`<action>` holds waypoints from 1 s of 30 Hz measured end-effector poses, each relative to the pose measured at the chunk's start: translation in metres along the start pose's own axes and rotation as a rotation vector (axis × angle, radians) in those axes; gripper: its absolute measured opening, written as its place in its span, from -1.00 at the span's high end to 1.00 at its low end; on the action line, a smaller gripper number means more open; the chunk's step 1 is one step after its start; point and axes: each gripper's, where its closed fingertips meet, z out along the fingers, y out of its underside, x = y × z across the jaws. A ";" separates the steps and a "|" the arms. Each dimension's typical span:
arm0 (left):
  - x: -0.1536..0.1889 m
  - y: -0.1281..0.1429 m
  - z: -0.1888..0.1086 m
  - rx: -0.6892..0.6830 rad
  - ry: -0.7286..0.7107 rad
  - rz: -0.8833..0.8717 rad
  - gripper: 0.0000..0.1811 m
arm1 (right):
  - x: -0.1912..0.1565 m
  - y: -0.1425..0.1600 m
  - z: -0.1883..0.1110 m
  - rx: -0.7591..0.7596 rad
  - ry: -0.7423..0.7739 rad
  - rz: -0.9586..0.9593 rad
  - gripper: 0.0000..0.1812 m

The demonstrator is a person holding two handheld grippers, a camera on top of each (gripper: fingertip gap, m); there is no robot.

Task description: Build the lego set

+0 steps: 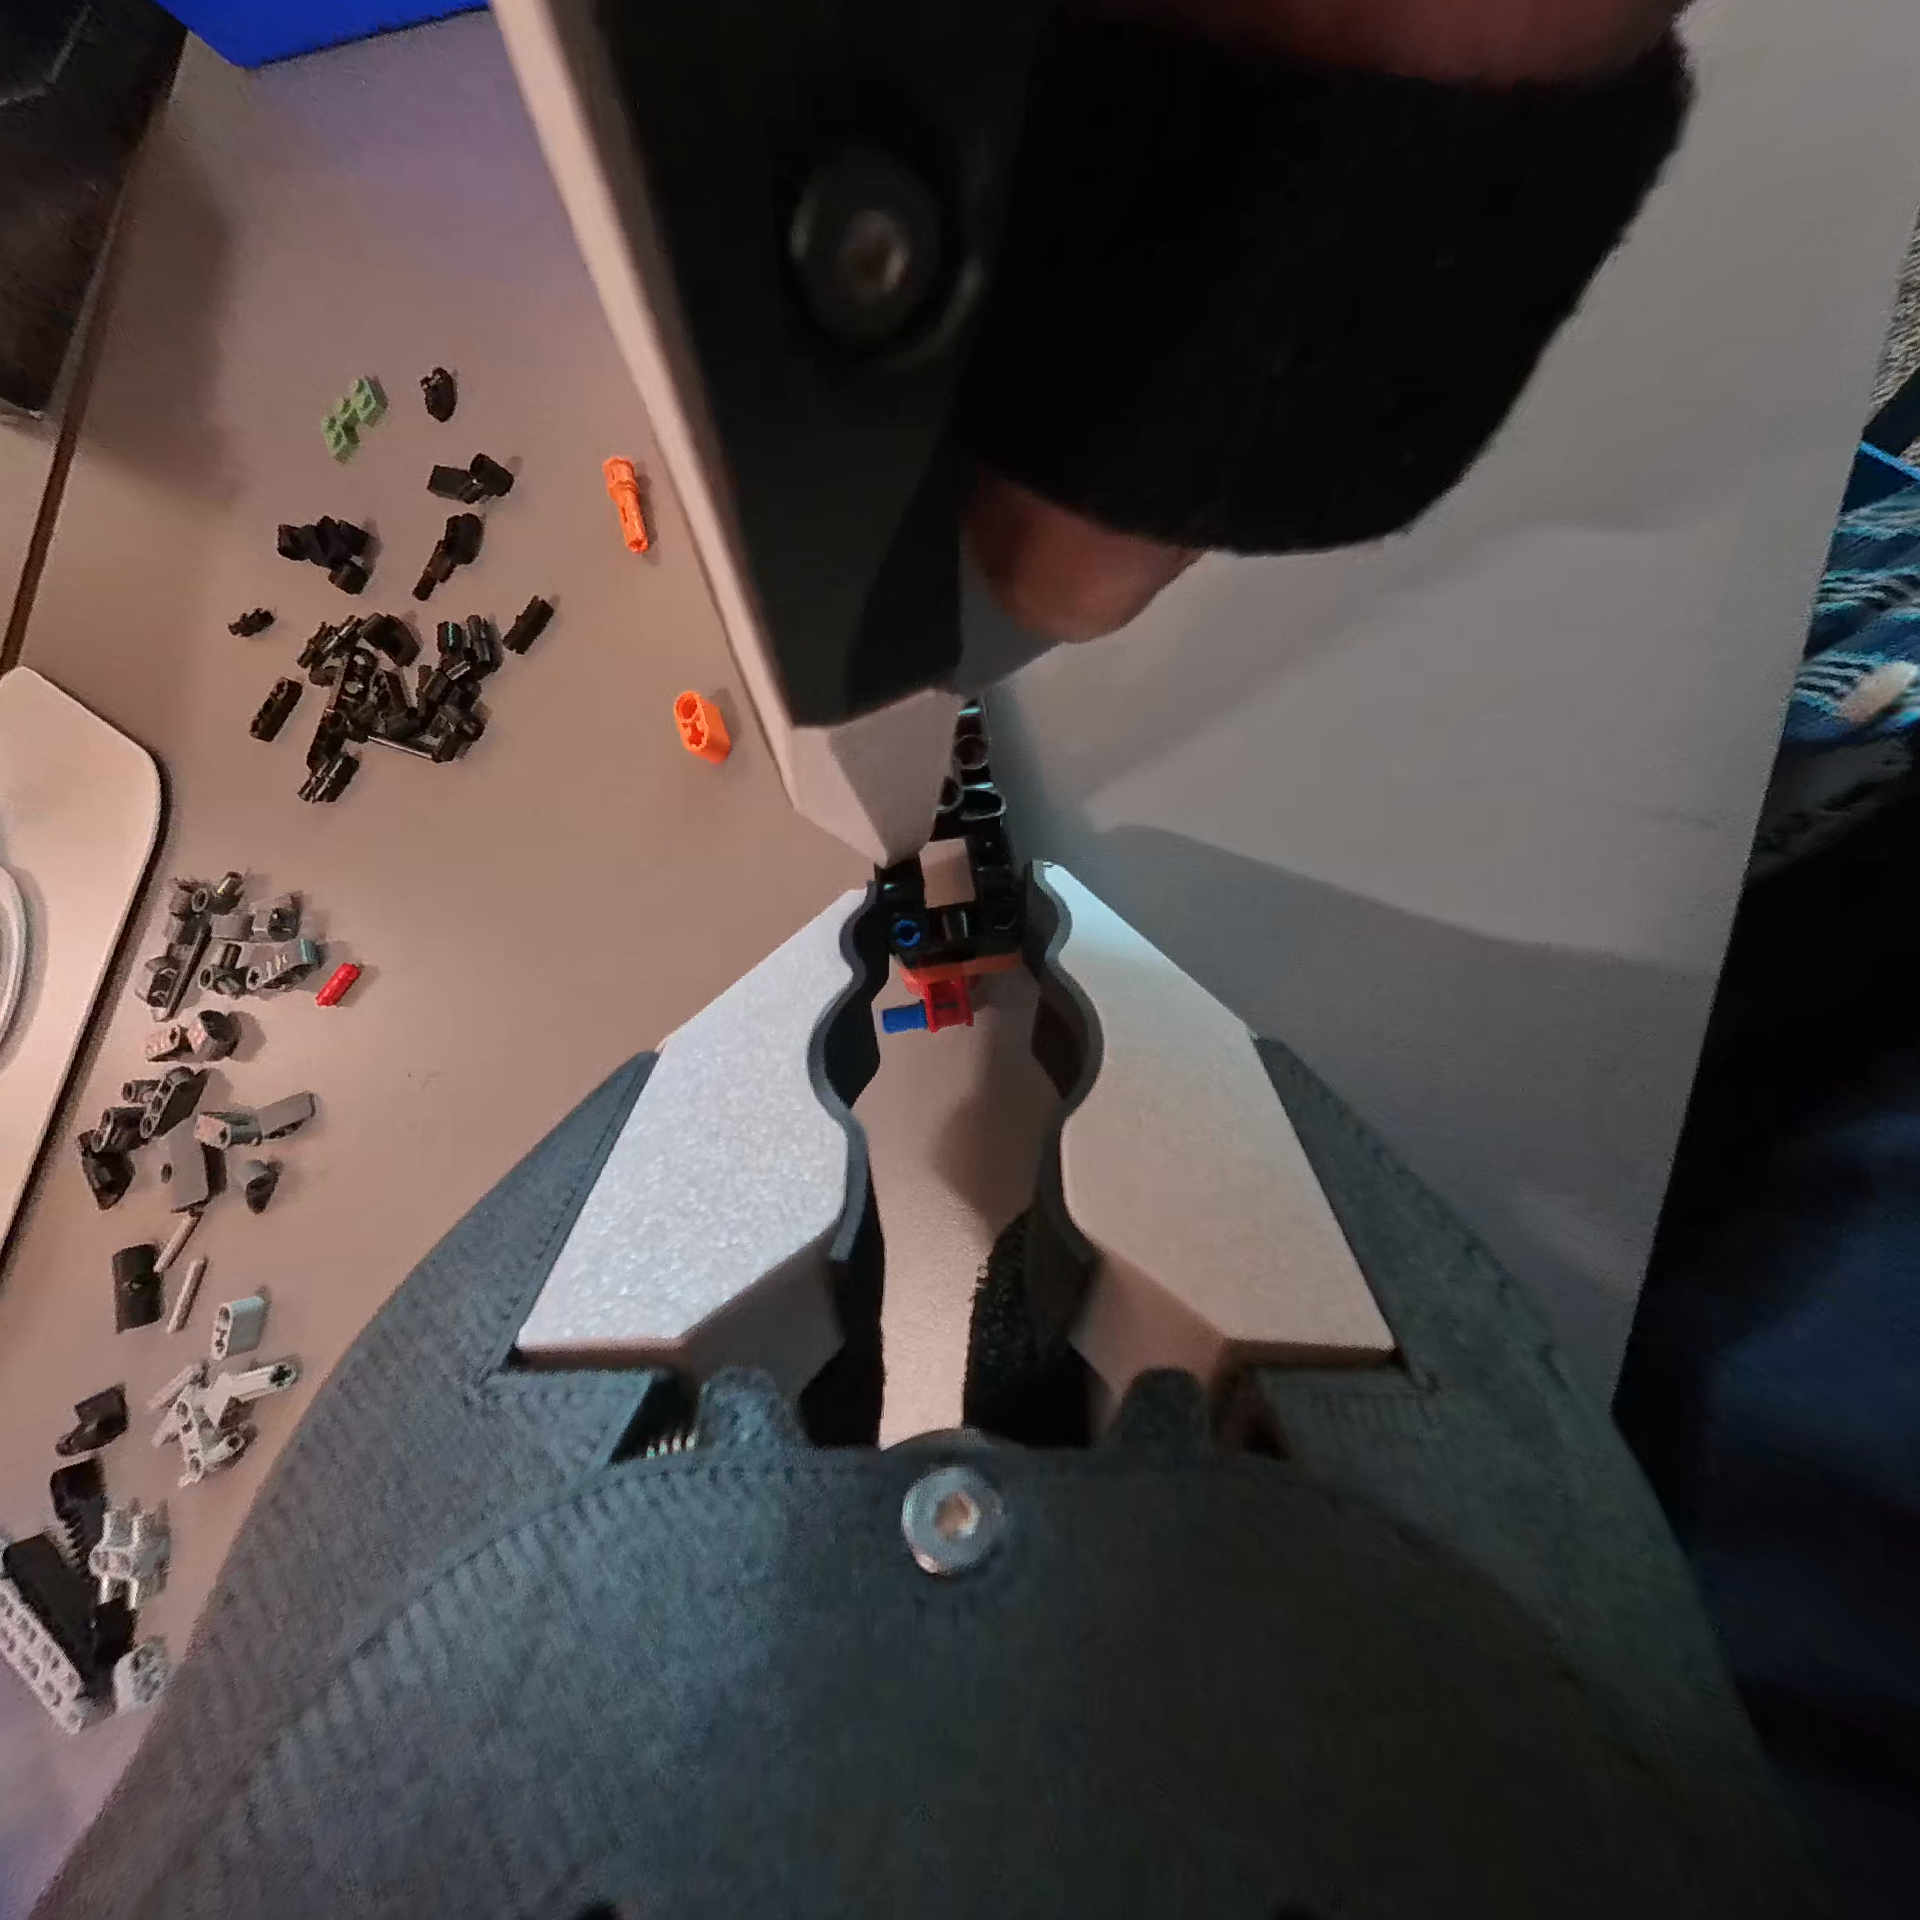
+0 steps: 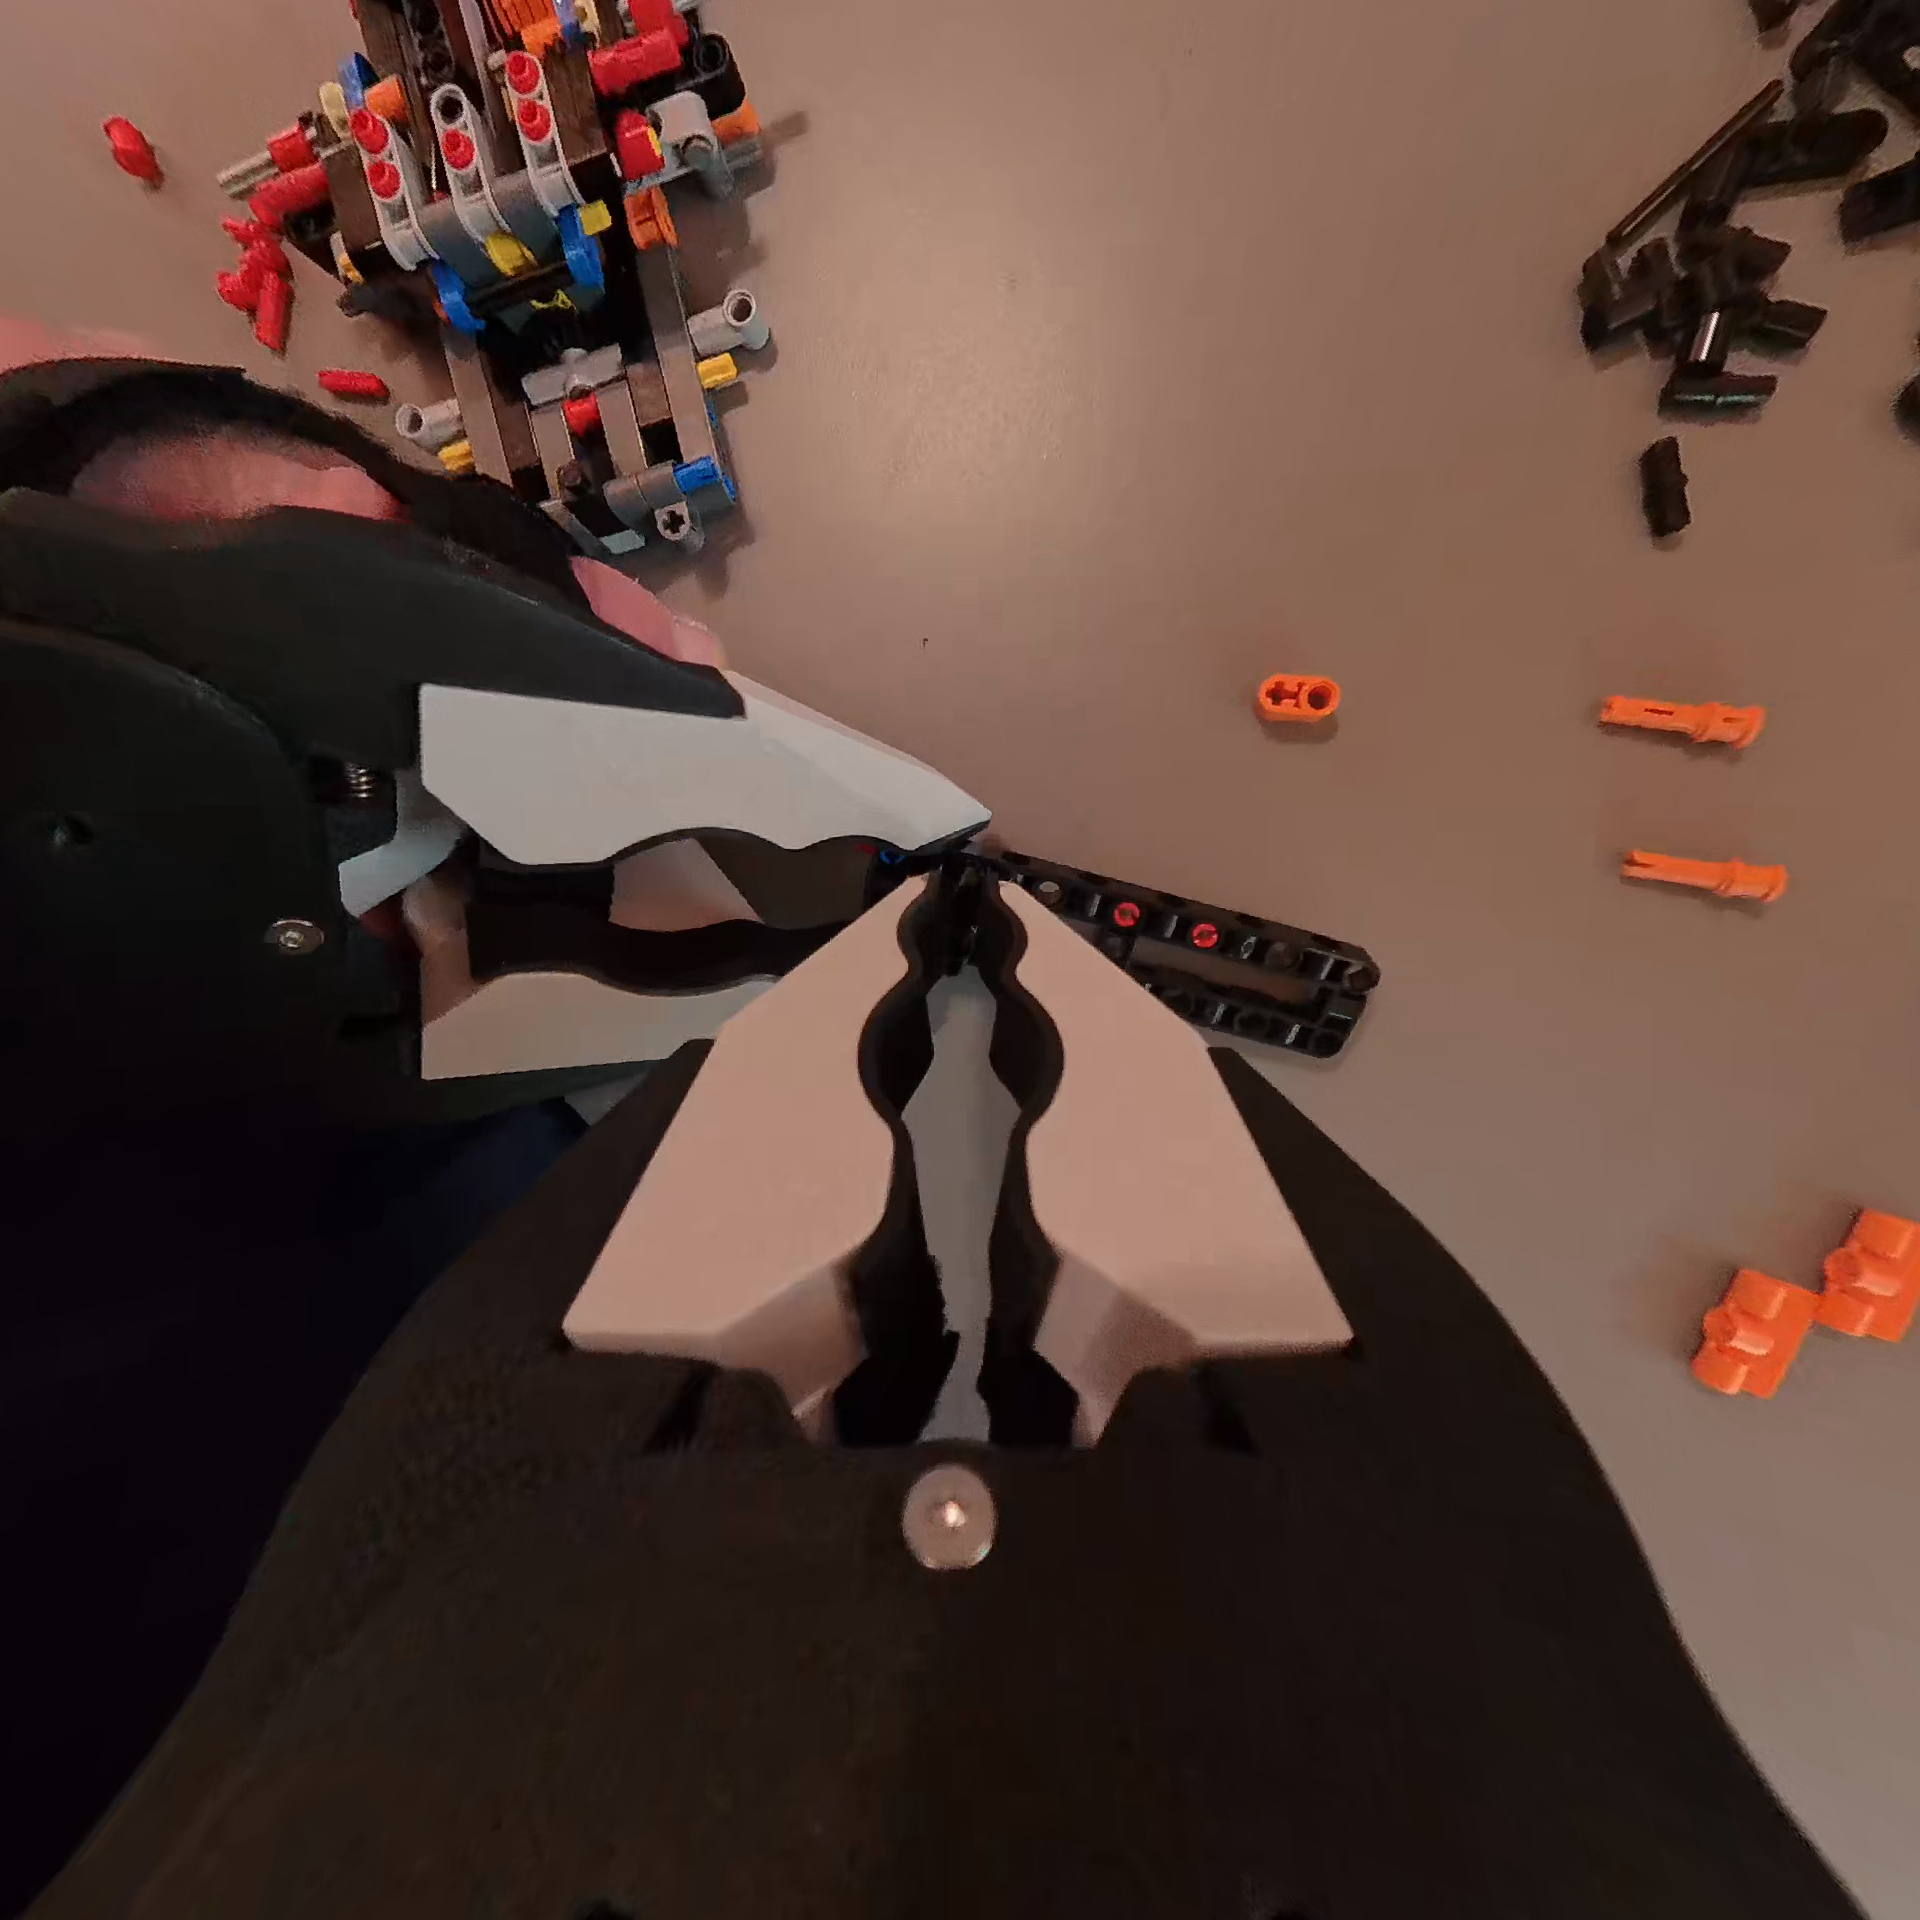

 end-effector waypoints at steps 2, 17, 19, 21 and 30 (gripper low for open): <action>0.000 0.000 0.000 0.000 -0.001 0.006 0.73 | 0.000 0.000 0.000 -0.023 0.002 -0.012 0.98; 0.001 0.003 -0.001 -0.016 0.032 -0.015 0.73 | 0.000 -0.003 0.006 -0.107 -0.001 -0.086 0.98; -0.001 0.002 -0.002 0.017 0.010 -0.004 0.72 | -0.004 -0.005 0.000 -0.081 -0.048 -0.080 0.95; 0.002 0.001 -0.003 0.036 -0.006 0.021 0.72 | -0.008 -0.007 -0.007 -0.022 -0.126 -0.088 0.81; 0.007 -0.011 -0.004 0.138 -0.096 0.254 0.72 | -0.002 0.006 -0.024 0.003 -0.439 -0.329 0.67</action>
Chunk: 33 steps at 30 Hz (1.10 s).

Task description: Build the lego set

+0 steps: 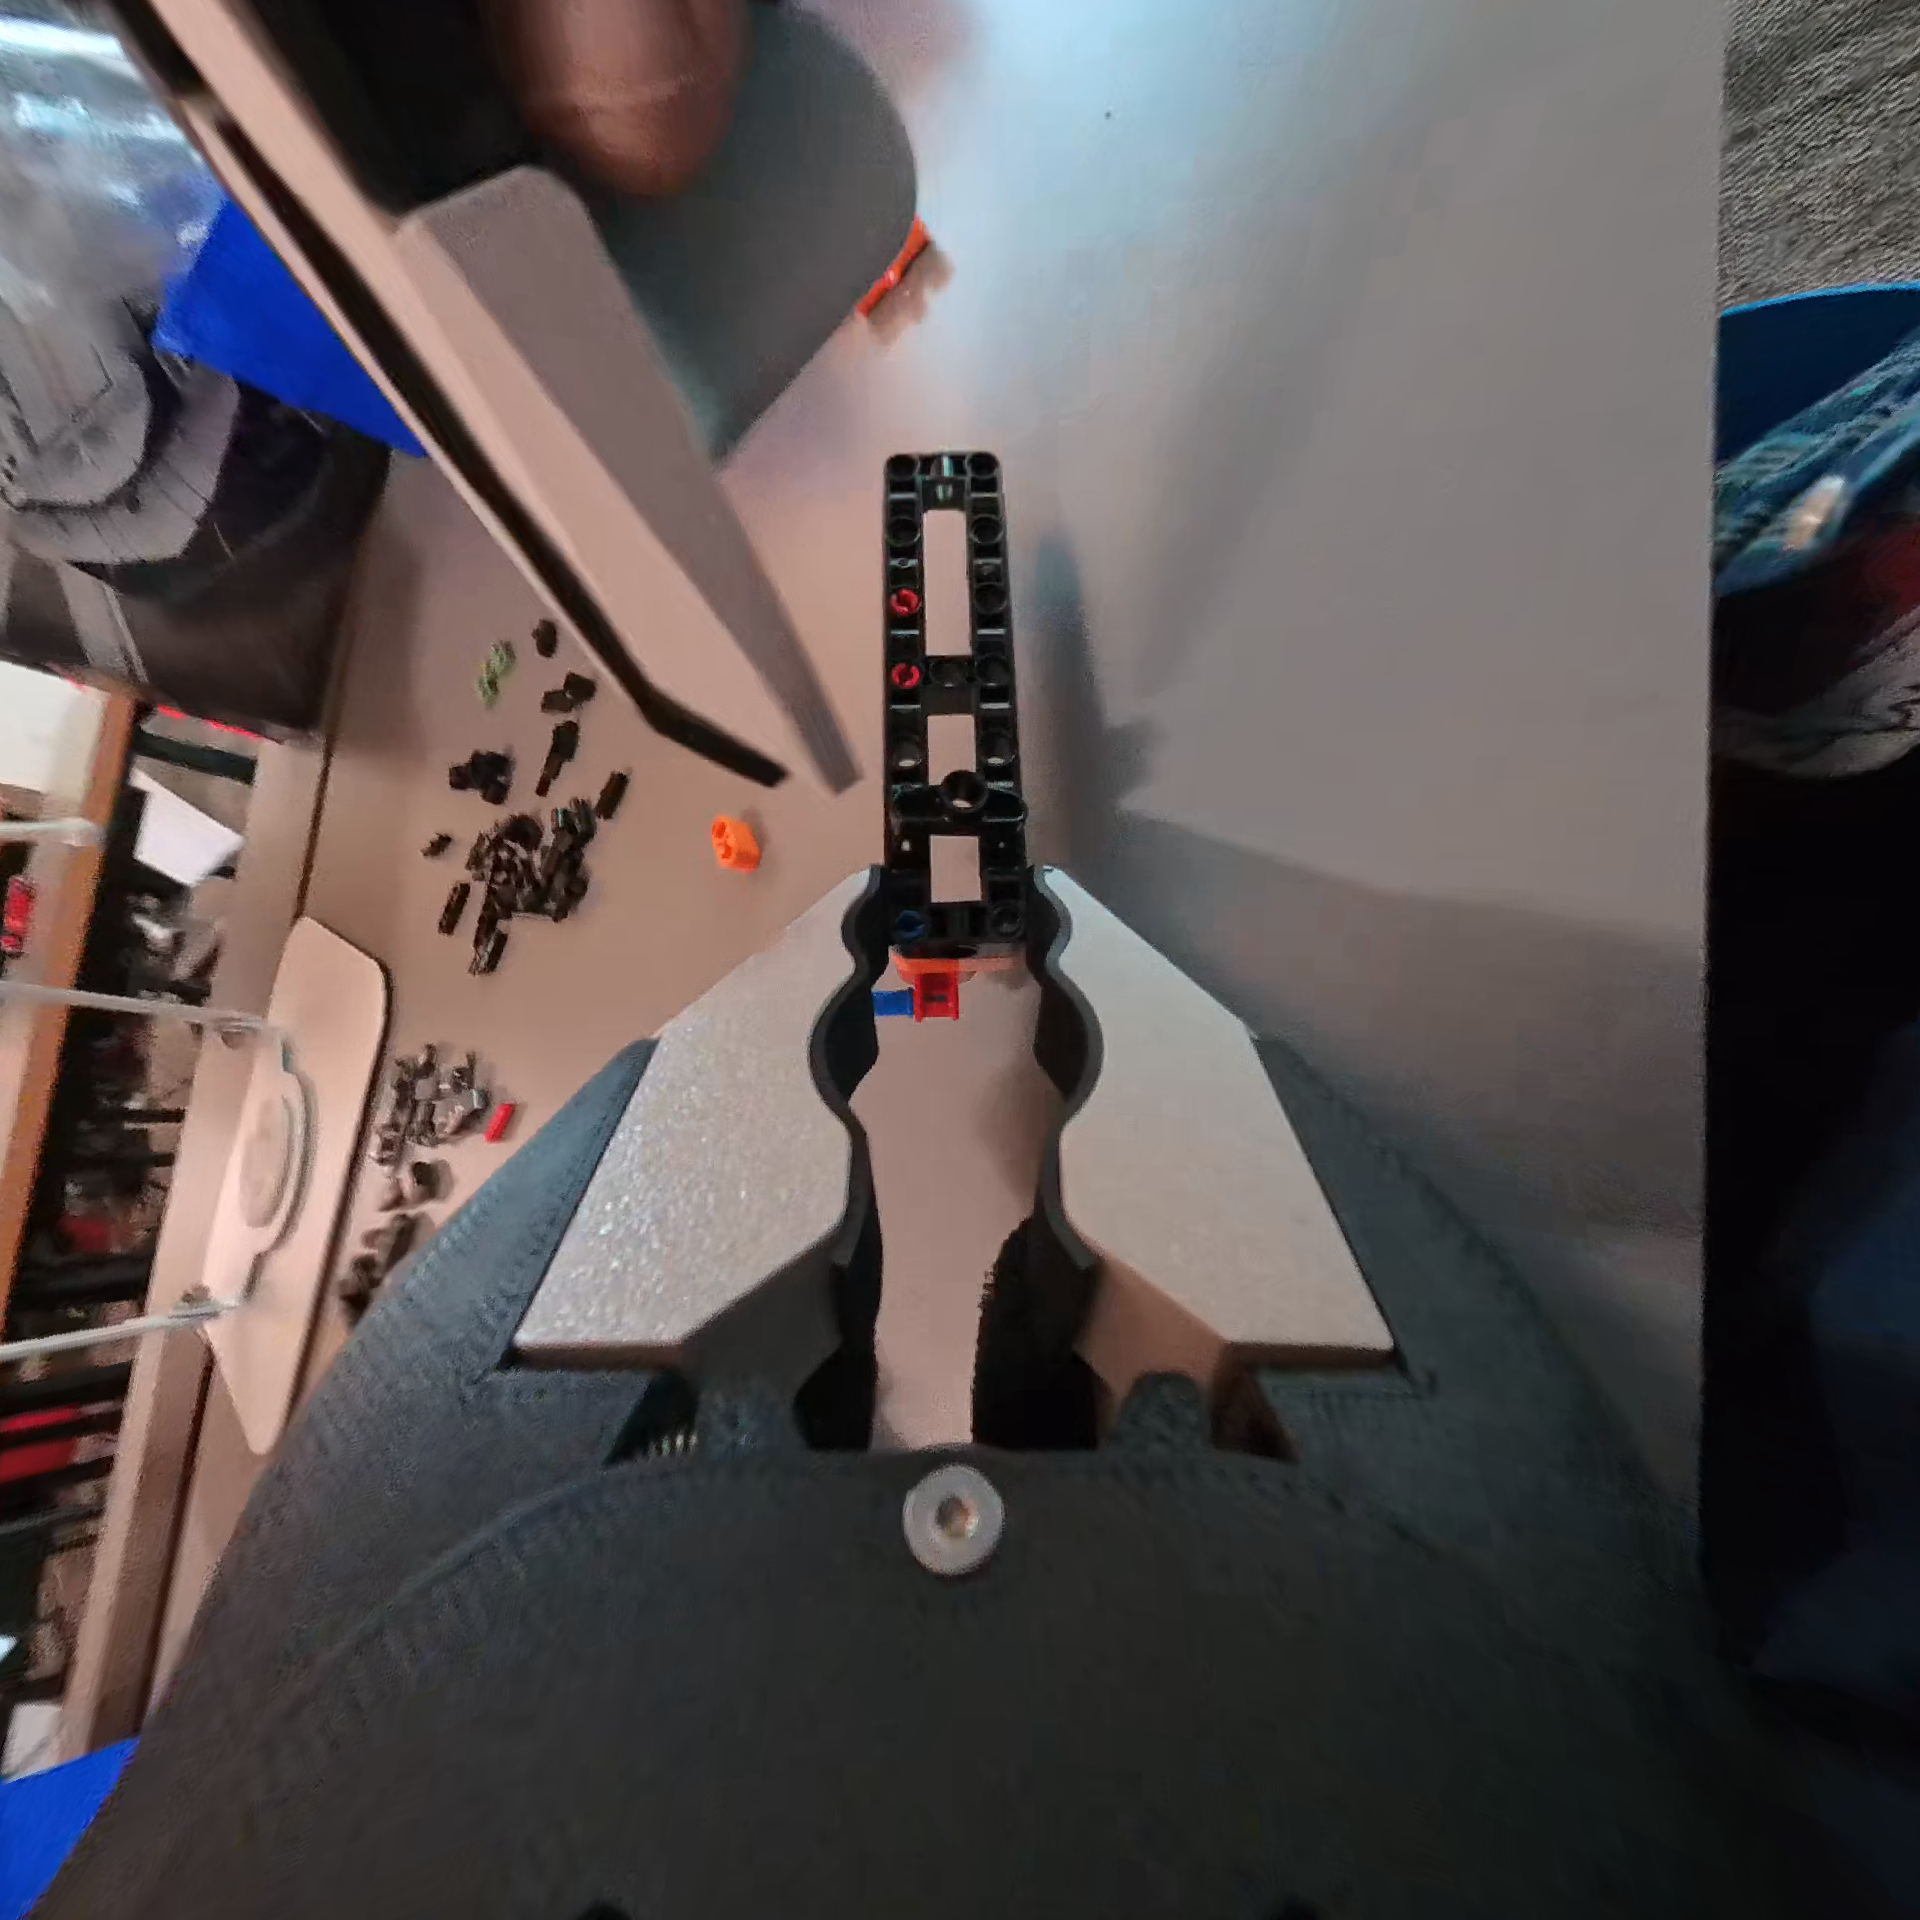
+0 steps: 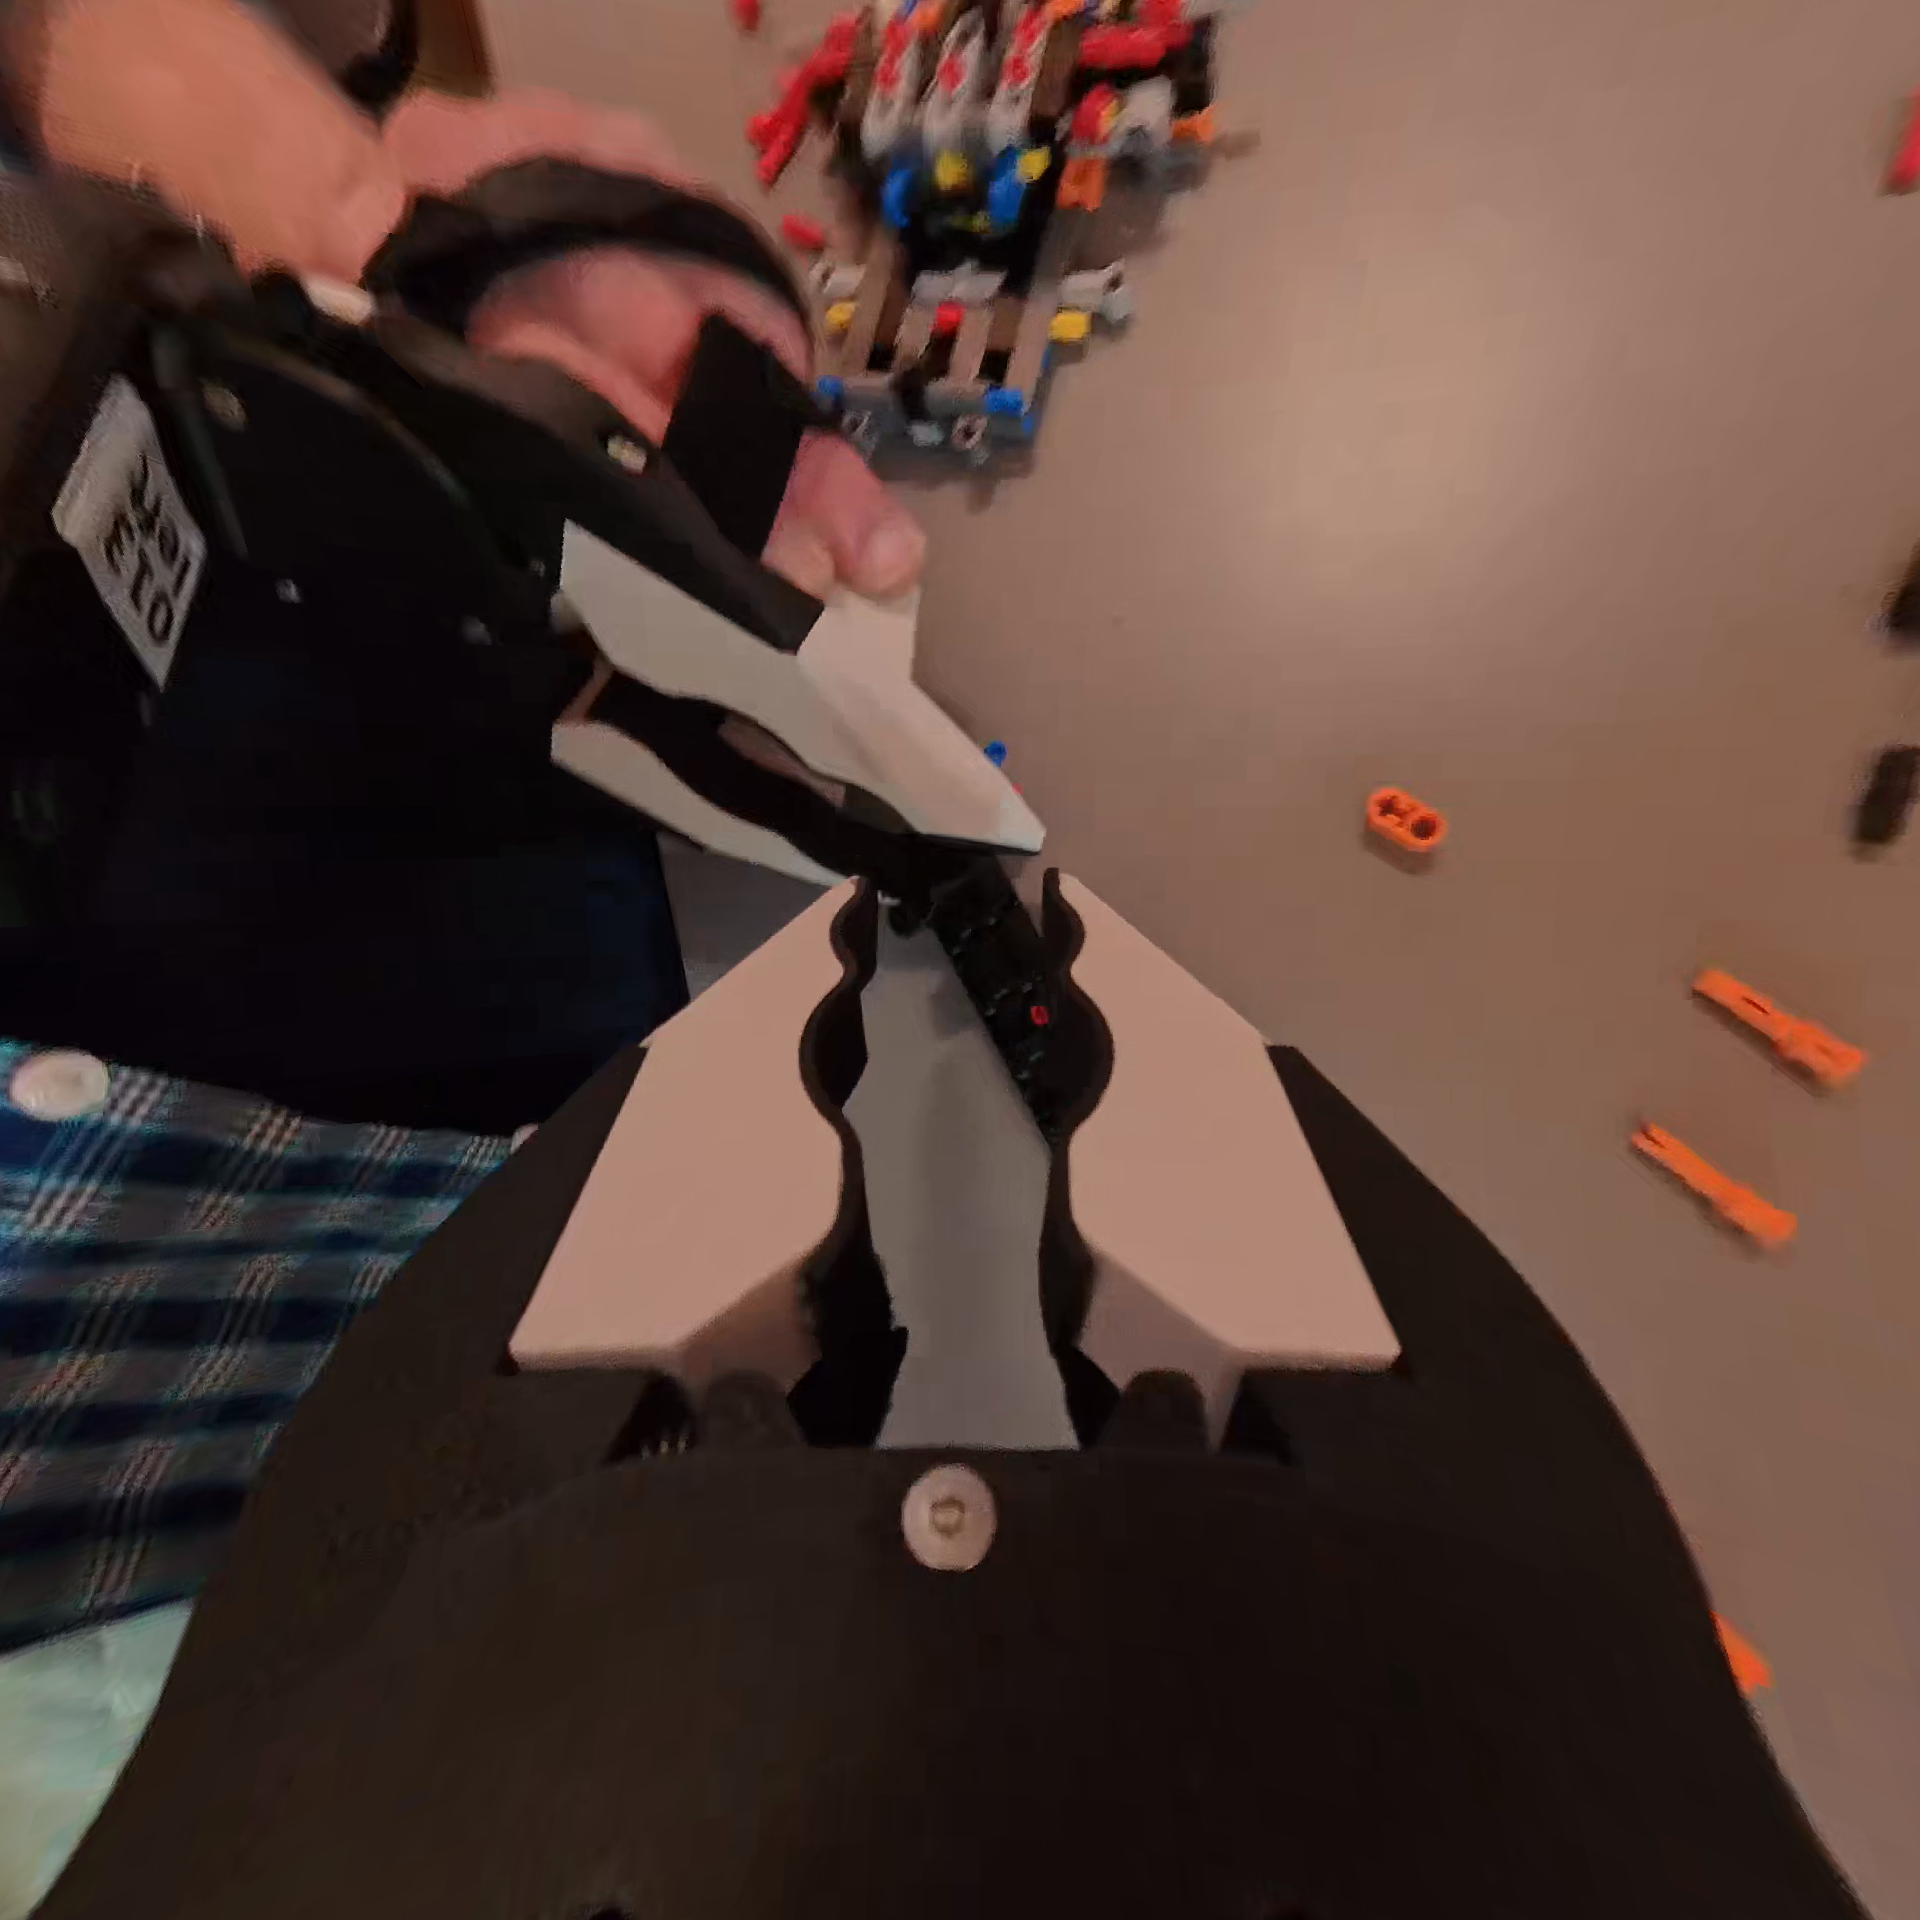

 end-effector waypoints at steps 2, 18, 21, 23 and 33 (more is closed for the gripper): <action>0.001 -0.001 0.001 0.006 -0.009 0.038 0.72 | 0.000 0.005 0.005 -0.026 -0.048 -0.044 0.65; 0.007 -0.008 0.002 0.039 -0.053 0.154 0.72 | -0.008 0.017 0.016 0.018 -0.297 0.001 0.83; 0.007 -0.008 0.001 0.038 -0.048 0.145 0.72 | -0.007 0.017 0.017 0.027 -0.292 -0.002 0.84; 0.008 -0.008 0.002 0.036 -0.051 0.147 0.72 | -0.008 0.018 0.016 0.032 -0.308 -0.006 0.84; 0.005 -0.008 0.003 0.038 -0.059 0.127 0.72 | 0.000 0.012 0.007 0.063 -0.236 -0.024 0.63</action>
